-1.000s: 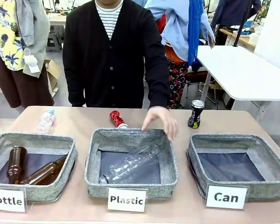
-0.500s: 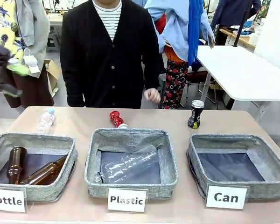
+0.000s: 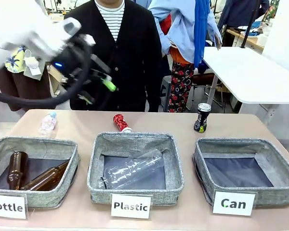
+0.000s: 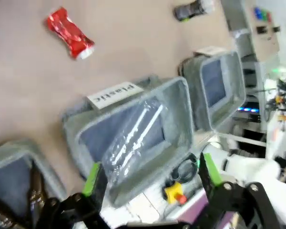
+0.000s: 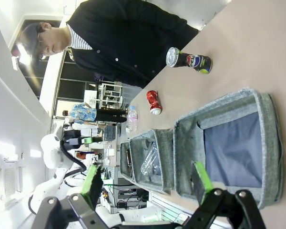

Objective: Sort the can waste into the basket.
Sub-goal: Pick up the can waste from the table and place it in the right Fabric basket.

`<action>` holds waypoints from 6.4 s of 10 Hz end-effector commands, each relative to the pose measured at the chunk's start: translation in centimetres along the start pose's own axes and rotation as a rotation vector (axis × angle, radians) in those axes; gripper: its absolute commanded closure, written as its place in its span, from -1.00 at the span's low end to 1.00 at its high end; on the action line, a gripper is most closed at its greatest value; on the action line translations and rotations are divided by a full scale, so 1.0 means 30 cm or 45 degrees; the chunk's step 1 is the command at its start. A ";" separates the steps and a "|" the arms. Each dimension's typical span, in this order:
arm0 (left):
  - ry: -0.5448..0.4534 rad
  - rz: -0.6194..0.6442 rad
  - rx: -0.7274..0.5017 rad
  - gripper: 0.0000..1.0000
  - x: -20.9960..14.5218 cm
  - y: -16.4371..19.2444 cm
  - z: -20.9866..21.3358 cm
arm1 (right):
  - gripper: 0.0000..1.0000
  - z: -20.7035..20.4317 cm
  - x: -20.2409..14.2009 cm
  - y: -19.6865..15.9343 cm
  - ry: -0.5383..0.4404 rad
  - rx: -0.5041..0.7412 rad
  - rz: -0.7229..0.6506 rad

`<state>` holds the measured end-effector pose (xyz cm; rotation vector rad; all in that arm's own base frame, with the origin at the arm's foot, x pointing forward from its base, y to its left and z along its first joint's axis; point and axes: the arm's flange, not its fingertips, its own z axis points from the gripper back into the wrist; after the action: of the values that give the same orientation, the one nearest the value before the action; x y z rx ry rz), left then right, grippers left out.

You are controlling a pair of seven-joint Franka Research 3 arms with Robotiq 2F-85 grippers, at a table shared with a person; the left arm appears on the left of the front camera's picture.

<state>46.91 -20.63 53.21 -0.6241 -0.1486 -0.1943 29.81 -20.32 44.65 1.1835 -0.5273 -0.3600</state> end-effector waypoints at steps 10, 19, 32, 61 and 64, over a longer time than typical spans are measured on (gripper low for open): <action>-0.184 0.124 0.454 -1.00 0.136 -0.165 -0.435 | -1.00 -0.002 0.004 0.002 -0.014 0.022 0.015; 0.153 -0.325 0.106 -1.00 0.029 -0.206 -0.392 | -1.00 -0.002 0.004 0.002 -0.014 0.022 0.015; -0.259 0.028 -0.239 -1.00 -0.635 0.113 0.545 | -1.00 -0.002 0.004 0.002 -0.014 0.022 0.015; -0.448 0.363 0.510 -1.00 0.076 -0.060 0.017 | -1.00 -0.002 0.004 0.002 -0.014 0.022 0.015; -0.364 0.112 0.626 -1.00 0.197 -0.189 -0.342 | -1.00 -0.002 0.004 0.002 -0.014 0.022 0.015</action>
<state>49.67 -29.60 49.22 -0.1843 -0.4323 0.0556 29.83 -20.32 44.63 1.1838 -0.5254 -0.3601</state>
